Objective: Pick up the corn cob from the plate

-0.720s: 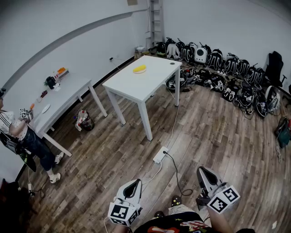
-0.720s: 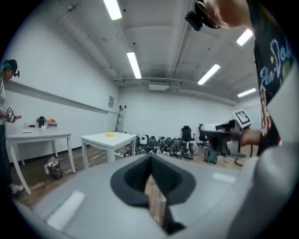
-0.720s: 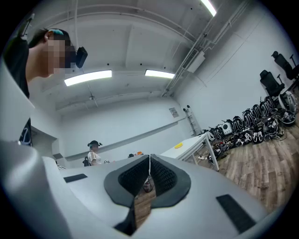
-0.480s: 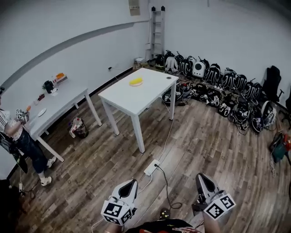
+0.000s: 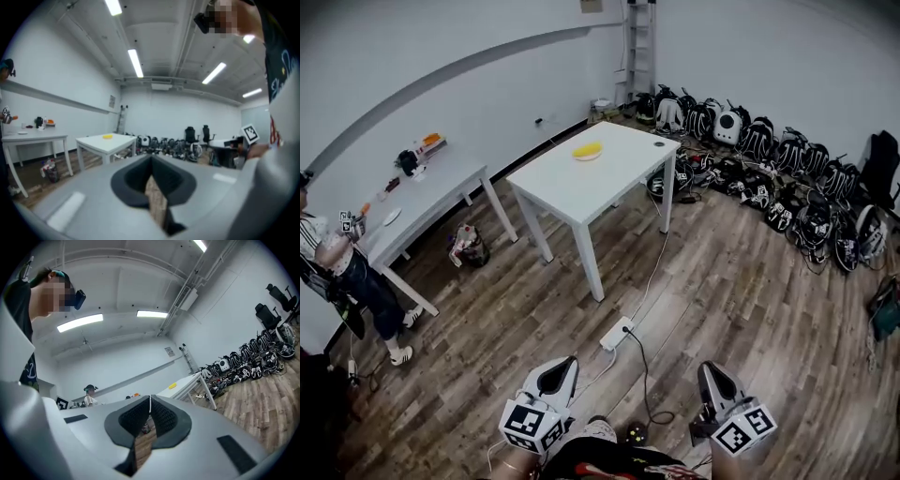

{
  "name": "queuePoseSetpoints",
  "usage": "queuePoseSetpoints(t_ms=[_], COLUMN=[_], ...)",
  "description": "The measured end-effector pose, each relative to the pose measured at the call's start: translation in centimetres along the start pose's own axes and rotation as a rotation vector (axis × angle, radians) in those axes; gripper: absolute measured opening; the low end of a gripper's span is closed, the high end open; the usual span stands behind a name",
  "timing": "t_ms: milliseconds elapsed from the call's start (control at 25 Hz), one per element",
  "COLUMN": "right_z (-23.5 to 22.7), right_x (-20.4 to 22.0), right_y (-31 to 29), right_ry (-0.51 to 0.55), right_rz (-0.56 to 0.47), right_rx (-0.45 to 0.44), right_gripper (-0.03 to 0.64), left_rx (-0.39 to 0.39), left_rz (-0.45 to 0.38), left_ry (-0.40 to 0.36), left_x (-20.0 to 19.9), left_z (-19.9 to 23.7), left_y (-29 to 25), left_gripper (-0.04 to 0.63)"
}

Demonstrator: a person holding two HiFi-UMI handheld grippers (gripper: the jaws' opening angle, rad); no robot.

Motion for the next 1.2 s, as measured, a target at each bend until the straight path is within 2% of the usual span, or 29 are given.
queuePoseSetpoints(t_ms=[240, 360, 560, 720, 960, 1200], right_z=[-2.5, -3.5, -4.7, -7.1, -11.1, -13.4], right_x=[0.3, 0.0, -2.7, -4.8, -6.5, -5.7], right_y=[-3.7, -6.5, -16.4, -25.5, -38.0, -47.4], right_ry=[0.032, 0.032, 0.042, 0.094, 0.065, 0.066], right_rz=[0.016, 0.003, -0.027, -0.012, -0.032, 0.054], right_rx=[-0.013, -0.030, -0.068, -0.068, -0.106, -0.197], right_gripper=[0.017, 0.017, 0.017, 0.017, 0.017, 0.017], left_rx=[-0.030, -0.042, 0.018, 0.067, 0.059, 0.019], left_rz=[0.005, 0.010, -0.022, -0.012, -0.064, -0.047], left_ry=[-0.044, -0.027, 0.010, -0.036, -0.022, 0.019], left_x=[0.7, 1.7, 0.1, -2.0, -4.6, -4.7], left_z=[1.8, 3.6, 8.6, 13.1, 20.0, 24.7], left_y=[-2.1, -4.6, -14.3, -22.3, -31.6, -38.8], left_gripper=[-0.002, -0.002, -0.002, -0.002, -0.002, -0.002])
Point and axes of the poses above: the fingertips, and each gripper's own axes: y backward along the fingers, z to its left, x out of its underside, the point moved 2 cm from there along y, backward along the fingers, and after that the axes turned 4 degrees about -z, right-handed, at the moved point
